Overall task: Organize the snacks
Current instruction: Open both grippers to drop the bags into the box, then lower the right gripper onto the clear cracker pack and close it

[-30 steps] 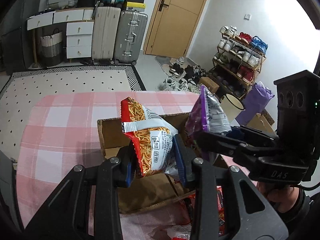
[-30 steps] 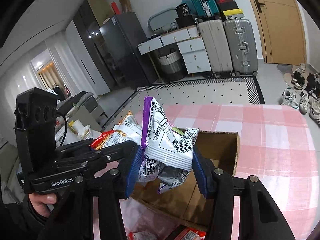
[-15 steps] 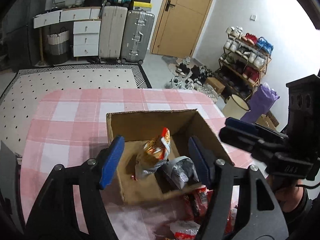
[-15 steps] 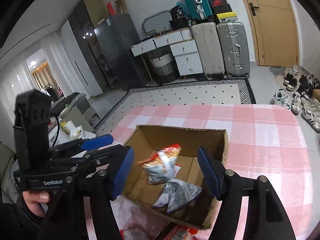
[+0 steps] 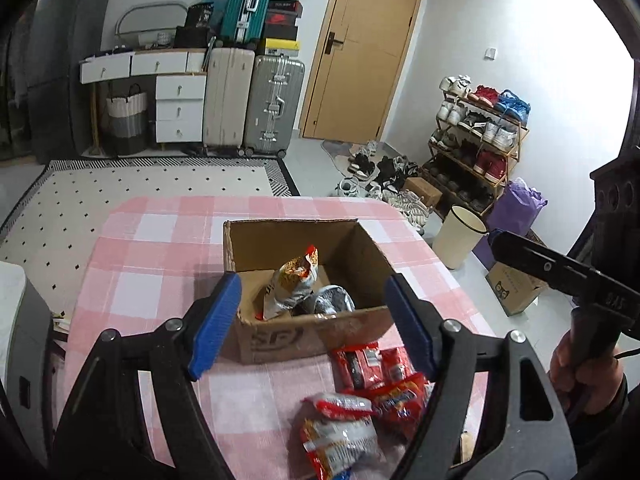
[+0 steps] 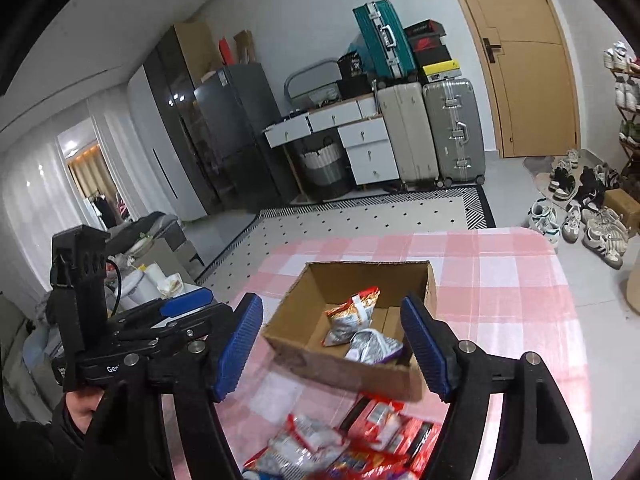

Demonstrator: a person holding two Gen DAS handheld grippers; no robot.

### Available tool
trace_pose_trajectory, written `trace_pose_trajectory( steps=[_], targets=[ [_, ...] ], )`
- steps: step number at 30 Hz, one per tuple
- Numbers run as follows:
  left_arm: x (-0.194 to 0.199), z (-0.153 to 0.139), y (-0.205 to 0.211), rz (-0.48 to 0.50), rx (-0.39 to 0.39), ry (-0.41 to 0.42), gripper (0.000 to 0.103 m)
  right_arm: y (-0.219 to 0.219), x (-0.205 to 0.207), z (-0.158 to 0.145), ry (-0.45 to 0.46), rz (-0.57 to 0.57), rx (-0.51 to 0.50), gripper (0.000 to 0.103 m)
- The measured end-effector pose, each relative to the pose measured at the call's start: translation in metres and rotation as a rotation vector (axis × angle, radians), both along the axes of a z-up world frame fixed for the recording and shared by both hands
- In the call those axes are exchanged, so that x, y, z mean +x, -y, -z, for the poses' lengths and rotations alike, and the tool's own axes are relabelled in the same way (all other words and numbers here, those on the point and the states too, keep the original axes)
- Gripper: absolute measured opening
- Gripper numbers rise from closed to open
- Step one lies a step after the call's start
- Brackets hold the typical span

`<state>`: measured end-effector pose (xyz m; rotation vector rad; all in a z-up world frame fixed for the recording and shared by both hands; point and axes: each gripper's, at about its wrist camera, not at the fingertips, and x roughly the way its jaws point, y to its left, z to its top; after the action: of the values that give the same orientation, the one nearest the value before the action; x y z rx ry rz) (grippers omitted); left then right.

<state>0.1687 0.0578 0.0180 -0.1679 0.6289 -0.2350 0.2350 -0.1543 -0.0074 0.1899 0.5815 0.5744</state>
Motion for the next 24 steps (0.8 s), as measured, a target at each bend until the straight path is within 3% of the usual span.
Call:
trace_pose_trajectory(
  steps=[12,24],
  targets=[
    [-0.094,-0.013,0.010,0.018,-0.002,0.017,0.083,0.025,-0.085,-0.011,0.017,0.041,-0.005,0.076],
    [-0.157,-0.008,0.005,0.033,-0.045,0.035,0.101,0.047,-0.147,0.012,-0.075,0.090,-0.059,0.079]
  ],
)
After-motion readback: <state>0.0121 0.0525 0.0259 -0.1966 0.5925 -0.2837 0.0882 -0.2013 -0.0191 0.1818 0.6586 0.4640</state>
